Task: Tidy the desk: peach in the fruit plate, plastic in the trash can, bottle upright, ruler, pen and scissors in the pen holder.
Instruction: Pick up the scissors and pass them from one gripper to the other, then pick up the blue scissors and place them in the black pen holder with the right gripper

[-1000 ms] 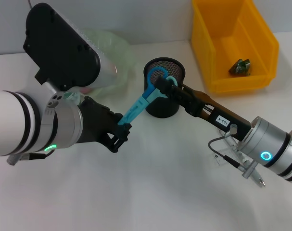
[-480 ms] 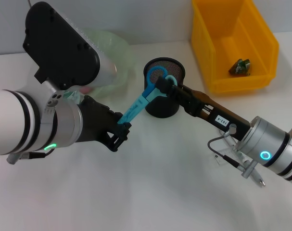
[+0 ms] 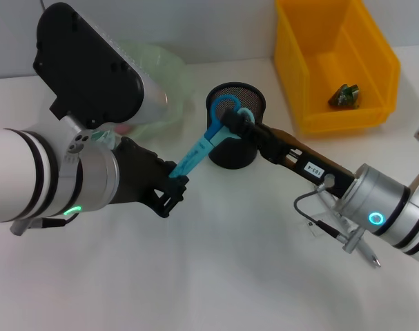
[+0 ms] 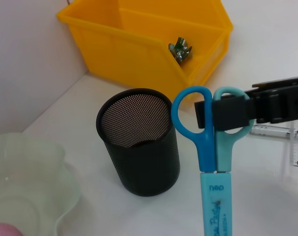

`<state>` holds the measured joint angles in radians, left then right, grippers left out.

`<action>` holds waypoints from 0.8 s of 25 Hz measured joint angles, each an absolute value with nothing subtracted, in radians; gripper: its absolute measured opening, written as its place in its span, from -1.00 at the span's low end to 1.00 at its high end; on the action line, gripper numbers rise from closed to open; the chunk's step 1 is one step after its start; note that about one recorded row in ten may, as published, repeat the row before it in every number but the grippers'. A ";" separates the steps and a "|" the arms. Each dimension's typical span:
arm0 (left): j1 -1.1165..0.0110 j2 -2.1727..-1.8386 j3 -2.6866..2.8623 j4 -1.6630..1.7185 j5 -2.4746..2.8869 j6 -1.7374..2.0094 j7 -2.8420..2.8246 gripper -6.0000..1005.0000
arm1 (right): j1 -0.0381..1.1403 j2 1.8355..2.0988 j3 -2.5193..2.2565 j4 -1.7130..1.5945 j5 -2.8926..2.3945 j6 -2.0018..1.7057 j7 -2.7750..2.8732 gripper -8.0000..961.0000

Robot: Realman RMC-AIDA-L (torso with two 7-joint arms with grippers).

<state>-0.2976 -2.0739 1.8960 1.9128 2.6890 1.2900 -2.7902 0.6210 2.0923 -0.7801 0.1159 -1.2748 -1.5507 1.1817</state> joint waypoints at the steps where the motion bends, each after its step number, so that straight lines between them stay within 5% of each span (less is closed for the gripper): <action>1: -0.298 -2.074 1.896 1.913 2.689 1.290 -2.790 -0.31 | 0.627 2.092 -0.782 0.117 -1.275 -1.537 1.201 -0.34; 6: -0.299 -2.074 1.900 1.913 2.688 1.288 -2.790 -0.30 | 0.626 2.092 -0.775 0.120 -1.275 -1.533 1.199 -0.37; 11: -0.292 -2.073 1.918 1.910 2.688 1.254 -2.798 -0.29 | 0.621 2.092 -0.771 0.119 -1.273 -1.534 1.194 -0.75; 20: -0.291 -2.074 1.911 1.910 2.687 1.245 -2.801 -0.19 | 0.608 2.092 -0.765 0.108 -1.265 -1.541 1.193 -0.78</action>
<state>-0.2913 -2.0743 1.9113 1.9099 2.6867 1.2449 -2.8007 0.6076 2.0923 -0.7654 0.1085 -1.2654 -1.5410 1.1932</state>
